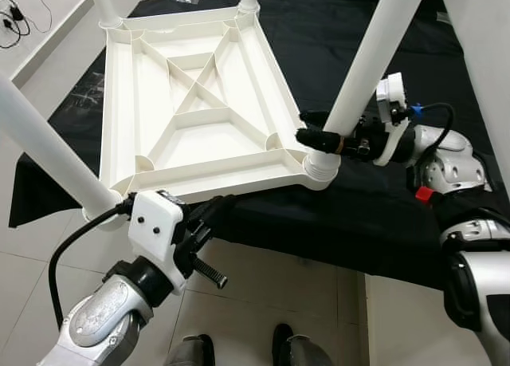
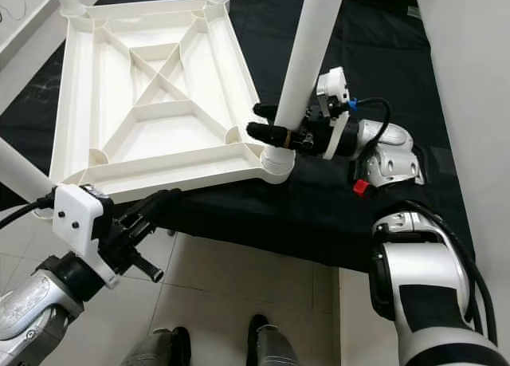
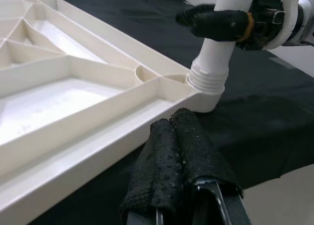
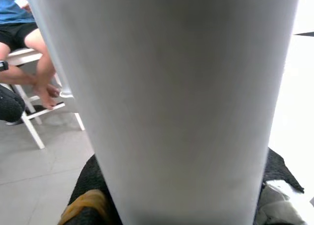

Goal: Building children table

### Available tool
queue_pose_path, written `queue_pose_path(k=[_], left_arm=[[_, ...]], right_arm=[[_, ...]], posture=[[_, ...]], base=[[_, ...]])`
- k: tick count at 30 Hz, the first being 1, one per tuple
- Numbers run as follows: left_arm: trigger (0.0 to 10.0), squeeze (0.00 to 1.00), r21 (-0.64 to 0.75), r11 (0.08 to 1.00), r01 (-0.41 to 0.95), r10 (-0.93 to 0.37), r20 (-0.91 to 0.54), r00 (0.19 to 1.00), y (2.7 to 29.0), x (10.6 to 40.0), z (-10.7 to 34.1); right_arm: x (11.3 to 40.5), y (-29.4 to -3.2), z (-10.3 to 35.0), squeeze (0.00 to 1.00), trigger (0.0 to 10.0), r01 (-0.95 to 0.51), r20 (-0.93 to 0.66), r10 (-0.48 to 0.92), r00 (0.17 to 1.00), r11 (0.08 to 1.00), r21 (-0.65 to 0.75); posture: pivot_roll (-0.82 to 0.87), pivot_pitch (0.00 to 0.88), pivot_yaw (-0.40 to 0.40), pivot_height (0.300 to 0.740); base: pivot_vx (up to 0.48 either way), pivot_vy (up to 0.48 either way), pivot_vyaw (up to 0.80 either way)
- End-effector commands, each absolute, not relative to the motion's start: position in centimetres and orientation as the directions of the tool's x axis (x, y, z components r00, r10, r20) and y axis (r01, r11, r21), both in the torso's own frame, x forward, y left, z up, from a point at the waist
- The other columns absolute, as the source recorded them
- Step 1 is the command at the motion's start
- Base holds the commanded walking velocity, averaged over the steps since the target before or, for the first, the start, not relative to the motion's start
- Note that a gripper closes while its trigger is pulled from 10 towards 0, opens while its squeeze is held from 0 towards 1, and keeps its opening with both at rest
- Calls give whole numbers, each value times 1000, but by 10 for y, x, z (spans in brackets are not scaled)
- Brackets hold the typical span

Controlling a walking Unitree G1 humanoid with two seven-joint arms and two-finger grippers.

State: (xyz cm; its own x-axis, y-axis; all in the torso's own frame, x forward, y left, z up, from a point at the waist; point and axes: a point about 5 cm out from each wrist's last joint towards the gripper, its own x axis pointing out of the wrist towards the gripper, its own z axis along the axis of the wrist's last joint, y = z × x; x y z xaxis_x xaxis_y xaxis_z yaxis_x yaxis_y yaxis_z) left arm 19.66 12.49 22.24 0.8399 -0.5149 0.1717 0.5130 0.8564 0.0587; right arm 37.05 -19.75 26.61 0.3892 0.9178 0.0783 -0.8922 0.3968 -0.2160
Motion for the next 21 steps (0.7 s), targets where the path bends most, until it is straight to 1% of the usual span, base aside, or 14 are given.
queue_pose_path(k=[1, 3, 4, 6, 7, 8, 9, 11, 14, 15, 16, 19, 20, 21], left_arm=[[10000, 0, 54, 849, 525, -527, 143, 838, 123, 196, 216], [10000, 0, 54, 849, 525, -527, 143, 838, 123, 196, 216], [10000, 0, 54, 859, 509, -511, 159, 845, 123, 198, 218], [10000, 0, 54, 859, 509, -511, 159, 845, 123, 198, 218], [10000, 0, 50, 864, 501, -502, 171, 848, 124, 200, 220], [10000, 0, 50, 864, 501, -502, 171, 848, 124, 200, 220], [10000, 0, 41, 867, 496, -495, 183, 850, 125, 201, 222], [10000, 0, 40, 863, 504, -502, 185, 845, 123, 203, 221], [10000, 0, 43, 846, 531, -528, 194, 827, 117, 209, 221], [10000, 0, 45, 846, 531, -528, 200, 825, 117, 209, 223], [10000, 0, 45, 849, 527, -524, 205, 827, 118, 210, 223], [10000, 0, 45, 854, 519, -516, 211, 830, 119, 211, 224], [10000, 0, 44, 855, 516, -513, 210, 832, 119, 210, 224], [10000, 0, 43, 856, 516, -513, 208, 833, 118, 210, 223]], right_arm=[[373, -198, 246, 0, 0, -842, 57, 862, 504, 505, -188], [373, -198, 246, 0, 0, -842, 57, 862, 504, 505, -188], [370, -180, 198, 0, 0, -258, -29, 258, 966, 942, -216], [370, -180, 198, 0, 0, -258, -29, 258, 966, 942, -216], [344, -163, 182, 0, 0, -172, -53, 165, 985, 967, -186], [344, -163, 182, 0, 0, -172, -53, 165, 985, 967, -186], [322, -153, 173, 0, 0, -137, -77, 128, 989, 981, -135], [317, -145, 175, 0, 0, -200, -59, 194, 979, 973, -118], [336, -143, 196, 0, 0, -200, 15, 205, 979, 970, -140], [339, -141, 199, 0, 3333, -224, 15, 228, 973, 962, -155], [341, -140, 202, 0, 10000, -227, 22, 233, 972, 962, -154], [343, -137, 207, 0, 10000, -257, 36, 265, 964, 955, -149], [340, -131, 213, 404, 10000, -288, 61, 295, 954, 953, -99], [336, -122, 218, 1000, 10000, -387, 70, 392, 917, 919, -77]], posture=[[112, 297, -63, 740], [112, 297, -63, 740], [126, 289, -68, 740], [126, 289, -68, 740], [99, 294, -61, 740], [99, 294, -61, 740], [93, 290, -59, 740], [94, 272, -52, 740], [83, 249, -56, 740], [83, 249, -56, 740], [83, 249, -56, 740], [80, 251, -64, 740], [75, 251, -65, 740], [77, 250, -65, 740]], base=[[0, 0, 0], [0, 0, 0], [0, 0, 0], [0, 0, 0], [0, 0, 0], [0, 0, 0], [0, 0, 0], [0, 0, 0], [0, 0, 0], [0, 0, 0], [0, 0, 0], [0, 0, 0], [0, 0, 0], [0, 0, 0]])
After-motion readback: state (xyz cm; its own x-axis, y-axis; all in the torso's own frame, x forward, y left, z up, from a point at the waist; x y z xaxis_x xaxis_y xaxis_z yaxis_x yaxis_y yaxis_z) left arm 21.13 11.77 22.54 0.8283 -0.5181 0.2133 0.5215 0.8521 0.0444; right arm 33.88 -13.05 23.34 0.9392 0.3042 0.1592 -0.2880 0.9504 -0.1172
